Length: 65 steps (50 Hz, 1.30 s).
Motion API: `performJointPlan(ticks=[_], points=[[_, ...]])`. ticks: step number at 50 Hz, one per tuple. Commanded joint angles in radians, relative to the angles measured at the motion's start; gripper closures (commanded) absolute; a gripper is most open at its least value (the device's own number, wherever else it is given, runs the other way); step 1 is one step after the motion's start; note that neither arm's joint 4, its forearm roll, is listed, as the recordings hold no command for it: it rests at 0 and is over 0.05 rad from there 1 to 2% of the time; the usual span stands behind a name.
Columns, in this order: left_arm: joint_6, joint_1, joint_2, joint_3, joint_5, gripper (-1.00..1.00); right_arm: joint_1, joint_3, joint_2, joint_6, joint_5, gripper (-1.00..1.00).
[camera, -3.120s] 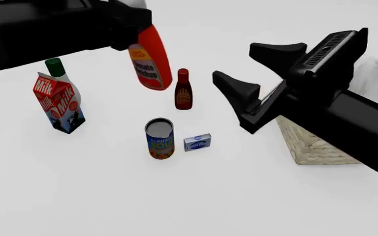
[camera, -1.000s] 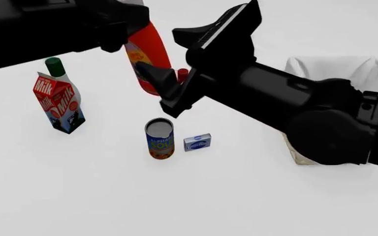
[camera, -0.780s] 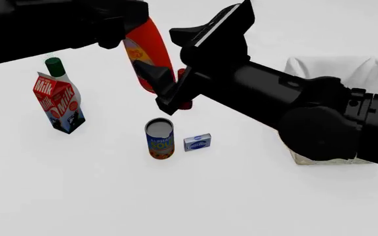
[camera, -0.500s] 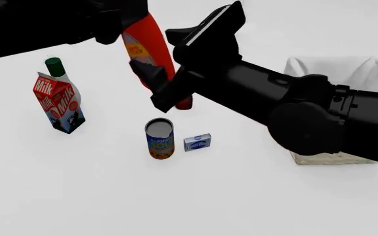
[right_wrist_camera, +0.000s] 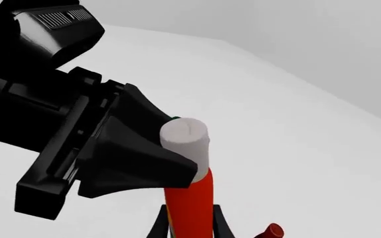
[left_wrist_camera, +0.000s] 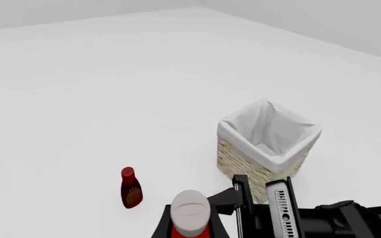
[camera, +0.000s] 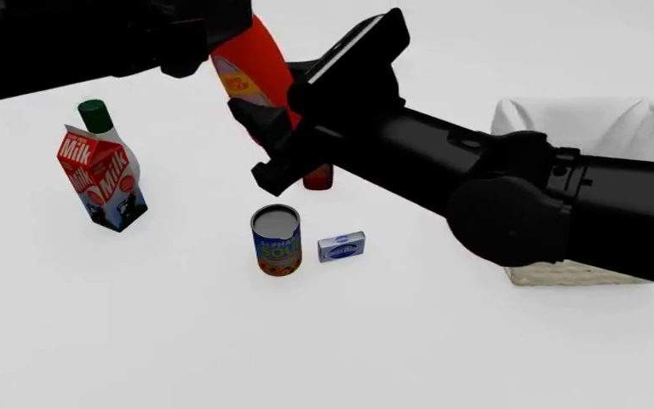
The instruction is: Pick the ketchup and place it in the basket.
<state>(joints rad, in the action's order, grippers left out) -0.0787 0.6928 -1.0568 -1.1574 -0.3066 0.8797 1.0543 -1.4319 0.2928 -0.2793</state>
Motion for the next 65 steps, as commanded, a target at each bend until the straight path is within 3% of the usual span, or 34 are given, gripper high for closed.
performJointPlan(ticks=[1,7,8,22,65], points=[[0.016,0.012,0.008,0.005,0.003,1.00,-0.015,-0.007,0.006,-0.003,-0.005,1.00],[0.032,0.054,0.017,0.015,0.001,1.00,-0.020,-0.014,0.012,-0.004,-0.006,1.00],[0.034,0.054,0.015,0.015,-0.001,-1.00,-0.021,-0.014,0.013,-0.003,-0.005,1.00],[0.031,0.069,0.036,0.014,-0.014,-1.00,-0.036,-0.005,0.022,-0.001,0.005,1.00],[0.016,-0.069,0.120,0.104,0.037,-1.00,-0.182,-0.029,0.098,-0.023,0.027,1.00]])
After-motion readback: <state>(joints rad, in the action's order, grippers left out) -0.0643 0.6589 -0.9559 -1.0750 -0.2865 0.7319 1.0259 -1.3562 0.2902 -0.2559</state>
